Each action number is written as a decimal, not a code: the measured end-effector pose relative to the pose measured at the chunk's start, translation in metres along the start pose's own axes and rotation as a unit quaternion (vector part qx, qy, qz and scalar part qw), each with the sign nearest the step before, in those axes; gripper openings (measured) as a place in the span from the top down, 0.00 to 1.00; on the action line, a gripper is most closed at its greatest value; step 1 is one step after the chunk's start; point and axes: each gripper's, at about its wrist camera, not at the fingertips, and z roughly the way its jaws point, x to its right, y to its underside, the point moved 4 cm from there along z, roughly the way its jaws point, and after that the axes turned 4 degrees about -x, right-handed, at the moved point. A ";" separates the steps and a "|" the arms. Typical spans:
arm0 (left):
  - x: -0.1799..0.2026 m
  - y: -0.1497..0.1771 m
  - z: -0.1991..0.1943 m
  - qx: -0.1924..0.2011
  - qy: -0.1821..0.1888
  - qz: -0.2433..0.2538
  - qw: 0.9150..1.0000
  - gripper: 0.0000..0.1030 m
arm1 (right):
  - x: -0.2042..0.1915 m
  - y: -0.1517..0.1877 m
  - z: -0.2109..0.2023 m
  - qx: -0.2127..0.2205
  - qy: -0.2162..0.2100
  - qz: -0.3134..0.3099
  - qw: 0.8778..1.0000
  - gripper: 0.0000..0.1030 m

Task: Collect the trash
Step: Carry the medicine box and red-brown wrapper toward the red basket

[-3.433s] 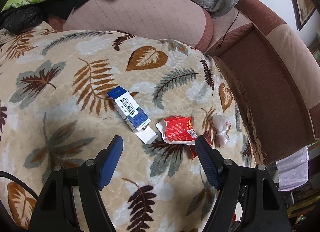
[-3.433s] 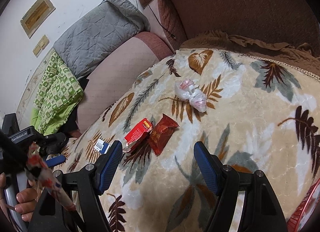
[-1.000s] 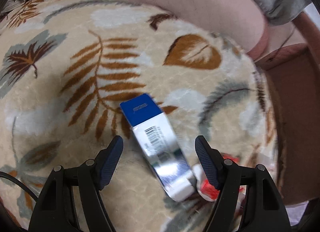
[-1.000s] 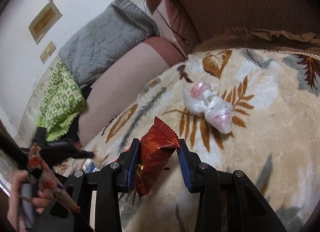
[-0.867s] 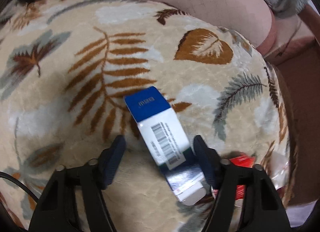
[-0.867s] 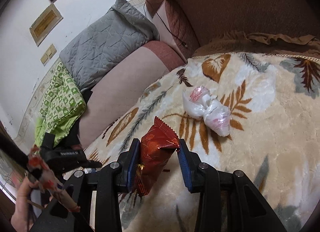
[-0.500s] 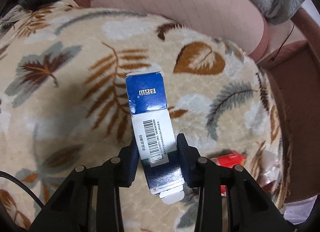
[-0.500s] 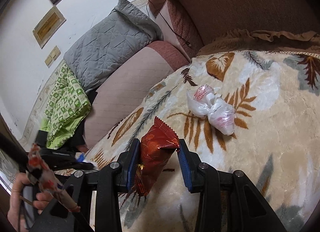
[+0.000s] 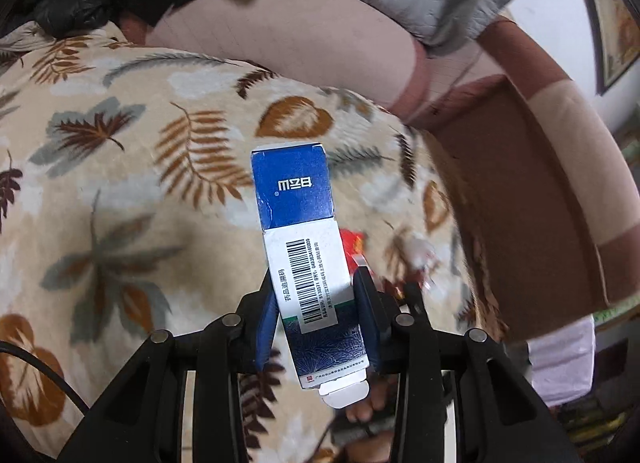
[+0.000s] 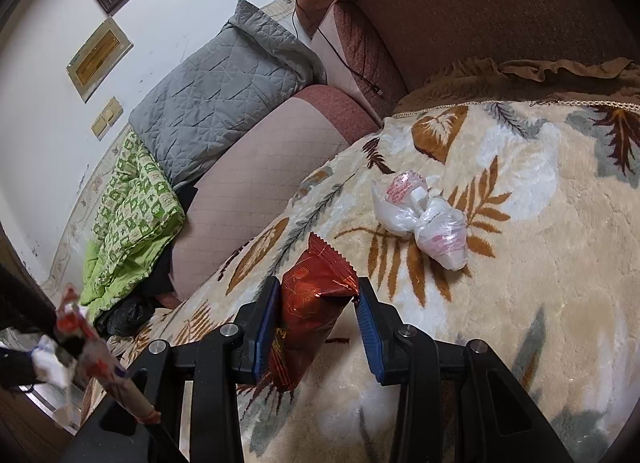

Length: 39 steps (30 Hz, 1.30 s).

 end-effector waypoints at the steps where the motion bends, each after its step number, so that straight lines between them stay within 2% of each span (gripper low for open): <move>1: 0.004 0.002 0.000 0.000 0.000 0.009 1.000 0.66 | 0.000 0.000 -0.003 0.006 0.000 0.000 1.000 0.60; 4: 0.010 0.002 0.003 -0.002 0.009 0.023 1.000 0.66 | -0.002 -0.005 -0.013 0.023 0.001 0.003 1.000 0.61; 9: 0.002 -0.004 -0.006 0.021 -0.006 0.028 0.999 0.66 | -0.008 0.005 -0.047 0.015 0.021 0.011 1.000 0.61; 12: 0.003 -0.004 -0.010 0.022 -0.001 0.028 0.999 0.66 | -0.012 0.010 -0.083 0.013 0.022 0.024 0.999 0.61; 17: 0.026 0.012 -0.009 0.017 0.012 0.061 0.998 0.66 | -0.016 0.013 -0.149 0.033 0.038 0.034 0.998 0.61; 21: 0.055 0.033 -0.012 0.012 0.044 0.095 0.994 0.66 | -0.019 0.004 -0.204 0.047 0.068 0.022 0.996 0.60; 24: 0.087 0.056 -0.012 -0.009 0.087 0.145 0.986 0.66 | -0.021 -0.002 -0.241 0.059 0.092 0.009 0.994 0.61; 30: 0.149 0.117 -0.011 -0.032 0.140 0.228 0.963 0.66 | -0.005 0.000 -0.313 0.075 0.145 0.012 0.987 0.61; 33: 0.170 0.153 -0.003 -0.065 0.164 0.257 0.950 0.66 | 0.006 0.004 -0.341 0.077 0.164 0.021 0.983 0.61; 37: 0.193 0.209 0.016 -0.119 0.185 0.299 0.929 0.66 | 0.017 0.010 -0.377 0.080 0.181 0.027 0.980 0.61; 39: 0.200 0.229 0.020 -0.137 0.194 0.306 0.922 0.66 | 0.026 0.013 -0.396 0.088 0.192 0.033 0.977 0.61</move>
